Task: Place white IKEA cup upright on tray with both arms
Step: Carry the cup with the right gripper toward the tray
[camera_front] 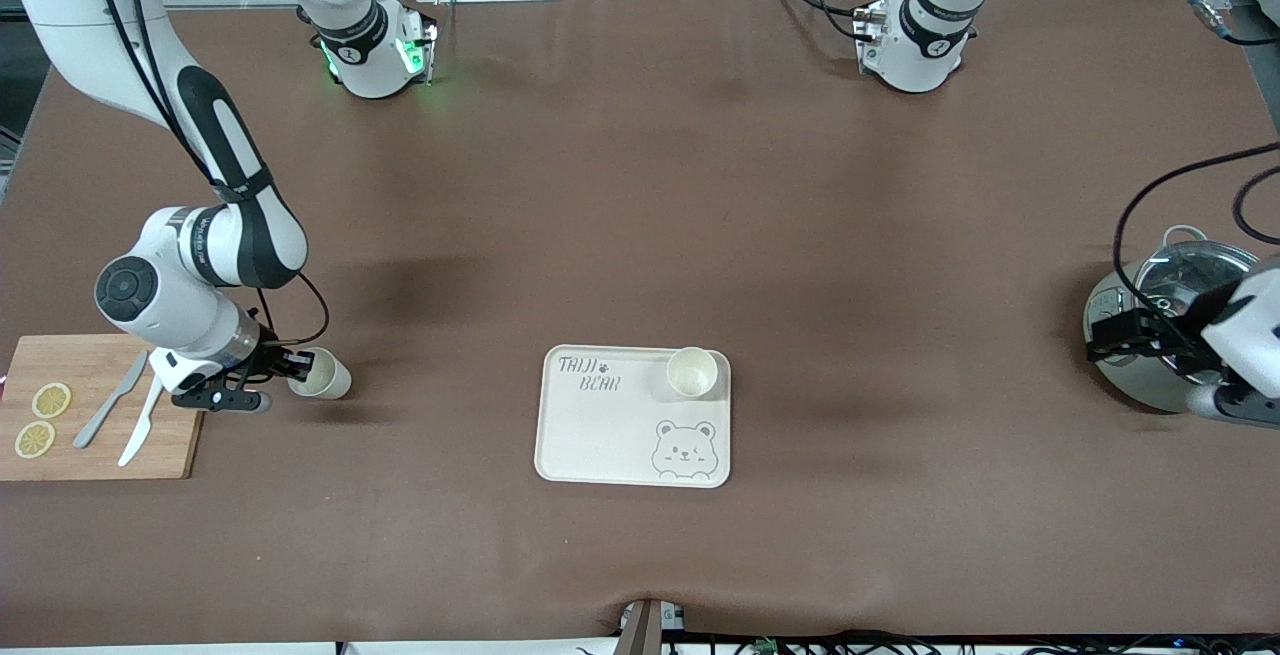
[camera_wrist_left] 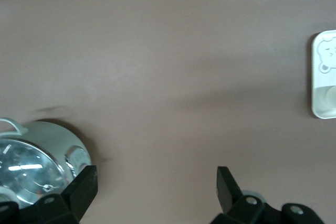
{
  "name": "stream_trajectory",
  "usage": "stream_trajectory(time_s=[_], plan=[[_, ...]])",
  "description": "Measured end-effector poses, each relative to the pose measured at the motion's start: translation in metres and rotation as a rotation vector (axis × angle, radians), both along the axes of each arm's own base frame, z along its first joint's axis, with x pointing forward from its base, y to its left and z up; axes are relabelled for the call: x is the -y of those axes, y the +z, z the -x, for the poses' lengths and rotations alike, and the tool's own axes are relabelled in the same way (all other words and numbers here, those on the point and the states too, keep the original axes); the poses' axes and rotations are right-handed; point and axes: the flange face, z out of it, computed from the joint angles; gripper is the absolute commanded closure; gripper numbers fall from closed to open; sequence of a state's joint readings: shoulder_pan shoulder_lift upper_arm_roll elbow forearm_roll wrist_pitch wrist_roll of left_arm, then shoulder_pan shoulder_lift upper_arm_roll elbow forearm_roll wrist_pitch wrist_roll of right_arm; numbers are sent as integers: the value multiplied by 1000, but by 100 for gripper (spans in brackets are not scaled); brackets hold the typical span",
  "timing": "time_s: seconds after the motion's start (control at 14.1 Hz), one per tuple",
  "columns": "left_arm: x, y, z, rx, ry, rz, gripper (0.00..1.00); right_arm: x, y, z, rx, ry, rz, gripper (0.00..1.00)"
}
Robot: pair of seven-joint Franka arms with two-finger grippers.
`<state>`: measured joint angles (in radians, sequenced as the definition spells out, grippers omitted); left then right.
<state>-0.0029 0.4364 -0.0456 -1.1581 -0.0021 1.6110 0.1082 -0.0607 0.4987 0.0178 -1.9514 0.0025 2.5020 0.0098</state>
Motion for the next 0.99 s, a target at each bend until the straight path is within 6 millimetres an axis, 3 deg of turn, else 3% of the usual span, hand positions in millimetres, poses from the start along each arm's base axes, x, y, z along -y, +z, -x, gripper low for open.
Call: stream_trajectory(time_s=[0.21, 0.5, 0.64, 0.78, 0.85, 0.99], plan=[[19, 7, 27, -3, 2, -4, 0, 0, 0, 0, 0, 0, 0, 100], [24, 17, 60, -12, -7, -8, 0, -1, 9, -1, -43, -6, -3, 100], [30, 20, 76, -11, -12, 4, 0, -3, 44, -3, -115, -21, -6, 100], [35, 23, 90, -11, -16, 8, 0, -14, 91, -4, -155, -43, -8, 100], [36, 26, 97, -9, -16, 7, 0, -26, 110, -3, -159, -63, -9, 100], [35, 35, 109, 0, -13, 7, 0, -71, 133, 0, -147, -120, -20, 100]])
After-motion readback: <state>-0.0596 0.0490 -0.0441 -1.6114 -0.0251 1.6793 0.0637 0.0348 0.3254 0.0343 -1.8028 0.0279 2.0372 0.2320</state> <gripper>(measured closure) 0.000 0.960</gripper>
